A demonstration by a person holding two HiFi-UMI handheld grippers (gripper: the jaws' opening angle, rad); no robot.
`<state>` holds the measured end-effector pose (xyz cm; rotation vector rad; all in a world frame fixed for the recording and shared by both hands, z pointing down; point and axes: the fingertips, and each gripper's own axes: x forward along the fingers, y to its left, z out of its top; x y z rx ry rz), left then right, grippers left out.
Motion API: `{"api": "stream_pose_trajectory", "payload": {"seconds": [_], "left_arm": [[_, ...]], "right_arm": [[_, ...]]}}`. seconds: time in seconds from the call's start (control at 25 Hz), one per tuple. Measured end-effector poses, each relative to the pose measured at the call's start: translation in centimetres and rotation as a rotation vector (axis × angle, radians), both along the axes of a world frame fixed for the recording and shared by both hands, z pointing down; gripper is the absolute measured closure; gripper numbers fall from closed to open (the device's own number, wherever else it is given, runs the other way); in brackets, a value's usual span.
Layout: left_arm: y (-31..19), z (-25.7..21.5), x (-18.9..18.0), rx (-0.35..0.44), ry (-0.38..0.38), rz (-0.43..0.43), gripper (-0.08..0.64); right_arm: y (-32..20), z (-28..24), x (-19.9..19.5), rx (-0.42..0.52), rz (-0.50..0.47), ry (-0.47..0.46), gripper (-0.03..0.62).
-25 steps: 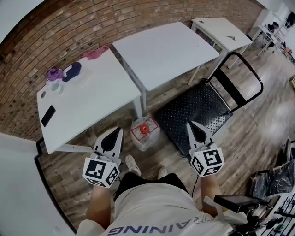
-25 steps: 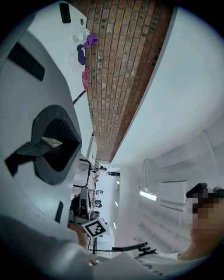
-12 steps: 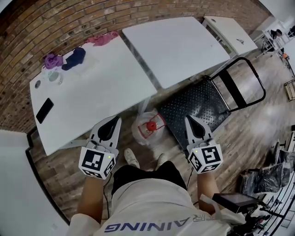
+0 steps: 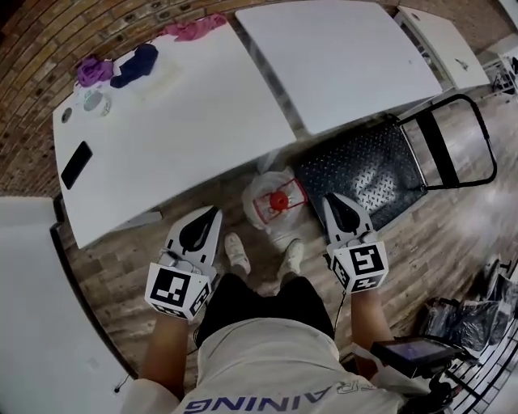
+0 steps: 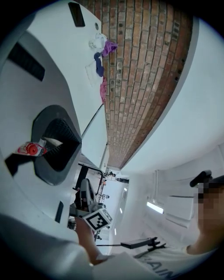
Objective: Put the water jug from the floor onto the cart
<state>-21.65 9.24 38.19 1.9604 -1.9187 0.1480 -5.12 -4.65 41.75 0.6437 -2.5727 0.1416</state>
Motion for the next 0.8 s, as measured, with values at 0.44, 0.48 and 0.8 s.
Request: {"api": "stream_pose_trajectory", "payload": {"seconds": [0.44,0.48,0.8], "left_arm": [[3.1,8.2,2.0,-0.148,0.03,-0.039,0.558],[3.3,9.0,2.2,-0.162,0.033,-0.041,0.558],[6.0,14.6,2.0,-0.254,0.075,-0.105,0.558]], "right_arm": [[-0.1,13.7,-1.1,-0.143,-0.066,0.113,0.47],[-0.3,15.0,-1.3,-0.145,-0.075,0.127,0.459],[0.1,26.8,-3.3,-0.183,-0.149,0.254,0.332]]}}
